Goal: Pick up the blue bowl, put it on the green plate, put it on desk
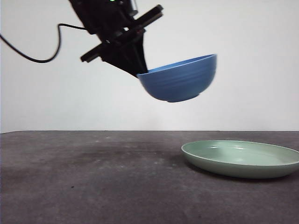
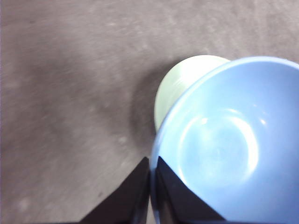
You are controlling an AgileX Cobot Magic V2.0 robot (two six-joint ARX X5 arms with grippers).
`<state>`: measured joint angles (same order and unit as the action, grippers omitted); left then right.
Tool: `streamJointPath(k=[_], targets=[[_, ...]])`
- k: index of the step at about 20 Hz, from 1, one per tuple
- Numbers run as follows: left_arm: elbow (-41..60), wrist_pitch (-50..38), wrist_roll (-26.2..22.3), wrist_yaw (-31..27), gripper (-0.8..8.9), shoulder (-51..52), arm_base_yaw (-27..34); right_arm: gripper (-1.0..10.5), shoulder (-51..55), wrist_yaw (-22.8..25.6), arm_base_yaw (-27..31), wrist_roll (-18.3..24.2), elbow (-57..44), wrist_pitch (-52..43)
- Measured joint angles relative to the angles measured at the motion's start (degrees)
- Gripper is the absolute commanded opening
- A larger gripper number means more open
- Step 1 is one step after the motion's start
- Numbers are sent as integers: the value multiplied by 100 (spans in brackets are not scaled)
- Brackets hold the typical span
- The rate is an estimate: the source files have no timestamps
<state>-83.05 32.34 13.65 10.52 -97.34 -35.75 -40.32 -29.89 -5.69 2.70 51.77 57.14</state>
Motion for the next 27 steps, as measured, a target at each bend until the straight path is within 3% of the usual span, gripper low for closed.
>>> streamJointPath(k=[14,23,27], targets=[[-2345,520,17,-328,15,-2691,-741,361,0,2,0,-17,0,50],[-2444,518,-197,-573,22,-2948,-852,361,0,17,0,-17,0,48],[-2448,546,-238,-573,119,-2948,-857,361,-2,17,0,-17,0,48]])
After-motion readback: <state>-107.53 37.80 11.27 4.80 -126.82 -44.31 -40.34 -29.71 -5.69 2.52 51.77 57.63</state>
